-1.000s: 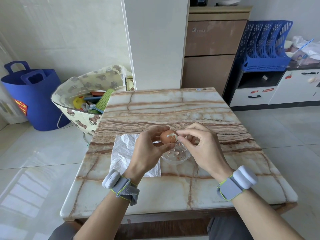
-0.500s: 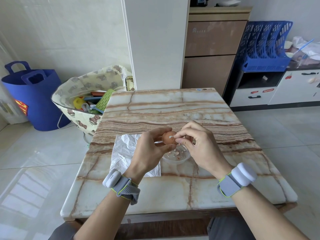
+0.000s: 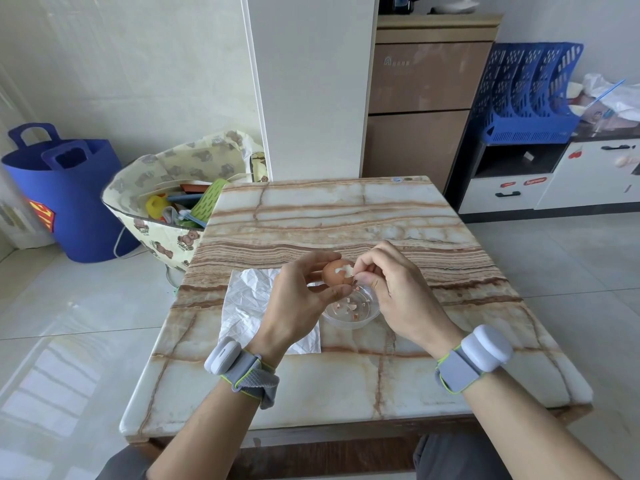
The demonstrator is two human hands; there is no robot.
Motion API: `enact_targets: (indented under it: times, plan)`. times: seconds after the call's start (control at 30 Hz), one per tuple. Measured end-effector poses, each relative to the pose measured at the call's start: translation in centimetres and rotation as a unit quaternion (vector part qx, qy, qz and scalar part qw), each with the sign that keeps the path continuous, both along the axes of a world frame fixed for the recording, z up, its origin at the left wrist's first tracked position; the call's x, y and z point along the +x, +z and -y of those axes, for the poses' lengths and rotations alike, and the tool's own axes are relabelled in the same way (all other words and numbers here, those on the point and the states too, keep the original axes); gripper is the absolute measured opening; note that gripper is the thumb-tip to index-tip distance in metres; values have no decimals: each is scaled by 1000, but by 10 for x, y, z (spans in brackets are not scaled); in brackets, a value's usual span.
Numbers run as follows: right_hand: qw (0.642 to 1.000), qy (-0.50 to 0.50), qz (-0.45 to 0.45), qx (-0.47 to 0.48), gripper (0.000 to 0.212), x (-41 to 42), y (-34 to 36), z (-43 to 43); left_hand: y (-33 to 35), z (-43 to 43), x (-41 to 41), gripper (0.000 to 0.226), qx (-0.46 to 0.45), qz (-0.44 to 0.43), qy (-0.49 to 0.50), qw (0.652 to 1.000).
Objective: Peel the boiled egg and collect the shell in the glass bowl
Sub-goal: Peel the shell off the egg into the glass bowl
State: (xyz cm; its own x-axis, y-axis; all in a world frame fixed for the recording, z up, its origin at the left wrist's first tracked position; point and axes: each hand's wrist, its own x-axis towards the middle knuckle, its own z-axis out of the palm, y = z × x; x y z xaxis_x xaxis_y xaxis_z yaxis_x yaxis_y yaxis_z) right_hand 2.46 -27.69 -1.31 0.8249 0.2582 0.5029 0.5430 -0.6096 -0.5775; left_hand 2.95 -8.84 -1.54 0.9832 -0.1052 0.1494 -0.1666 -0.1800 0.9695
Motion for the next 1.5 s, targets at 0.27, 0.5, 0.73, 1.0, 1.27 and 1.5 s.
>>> enact_targets:
  times: [0.27, 0.5, 0.73, 1.0, 1.27, 1.5]
  plan:
    - [999, -22, 8, 25, 11, 0, -3, 5, 0, -2, 0, 47, -5, 3, 7, 1000]
    - [997, -38, 11, 61, 16, -1, -8, 7, 0, -3, 0, 46, -9, 8, 12, 1000]
    - [998, -38, 4, 59, 9, -2, -10, 7, -1, -3, -1, 46, 0, 16, 21, 1000]
    - [997, -35, 16, 71, 11, -2, -8, 3, -2, -1, -2, 48, 17, 33, 34, 999]
    - [997, -45, 19, 67, 11, -2, -8, -2, -2, 0, -3, 46, 36, 52, 45, 997]
    - [995, -72, 14, 65, 17, -3, -5, -7, -3, 4, -4, 46, 34, 72, 58, 995]
